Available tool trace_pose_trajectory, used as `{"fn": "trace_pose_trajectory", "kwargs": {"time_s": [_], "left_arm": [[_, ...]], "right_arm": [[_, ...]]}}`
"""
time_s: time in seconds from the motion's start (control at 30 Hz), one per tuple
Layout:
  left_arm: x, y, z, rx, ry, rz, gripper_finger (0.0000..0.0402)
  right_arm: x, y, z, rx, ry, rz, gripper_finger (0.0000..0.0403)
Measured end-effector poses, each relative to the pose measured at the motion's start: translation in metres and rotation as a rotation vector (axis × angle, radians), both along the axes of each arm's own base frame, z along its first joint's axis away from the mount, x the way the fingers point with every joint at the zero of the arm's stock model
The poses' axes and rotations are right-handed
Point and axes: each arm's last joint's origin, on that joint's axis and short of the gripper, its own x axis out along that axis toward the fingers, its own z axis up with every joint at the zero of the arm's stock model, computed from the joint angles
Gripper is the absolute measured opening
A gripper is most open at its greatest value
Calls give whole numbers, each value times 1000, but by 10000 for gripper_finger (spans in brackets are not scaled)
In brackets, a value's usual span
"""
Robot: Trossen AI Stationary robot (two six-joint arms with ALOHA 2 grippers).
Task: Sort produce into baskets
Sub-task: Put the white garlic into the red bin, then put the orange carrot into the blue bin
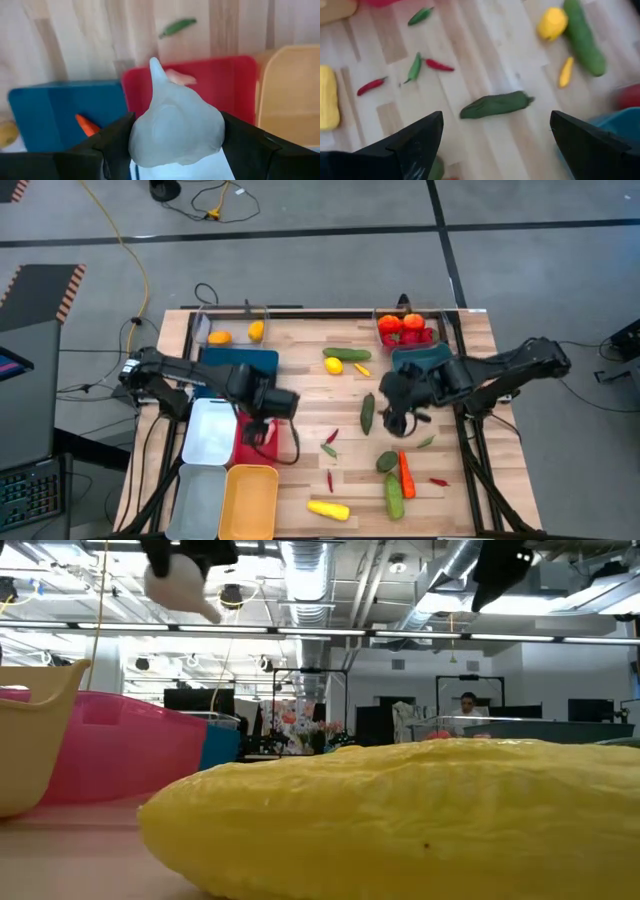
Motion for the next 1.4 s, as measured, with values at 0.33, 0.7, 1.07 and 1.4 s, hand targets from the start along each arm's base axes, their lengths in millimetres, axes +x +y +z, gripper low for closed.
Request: {"fn": "trace_pose_trajectory", "kwargs": {"time_s": [0.33, 0.7, 1.07, 1.4], "left_arm": [[-12, -15, -39, 37, 140, 50, 247], [-20, -12, -68, 72, 235, 34, 294], [-16, -13, -70, 58, 185, 41, 310], [-14, -14, -71, 53, 167, 41, 310]], "right_arm": [[19, 54, -44, -8, 151, 55, 393], [12, 94, -69, 69, 204, -110, 393], [-5, 125, -101, 74, 379, -284, 393], [-15, 158, -113, 156, 313, -333, 393]]}}
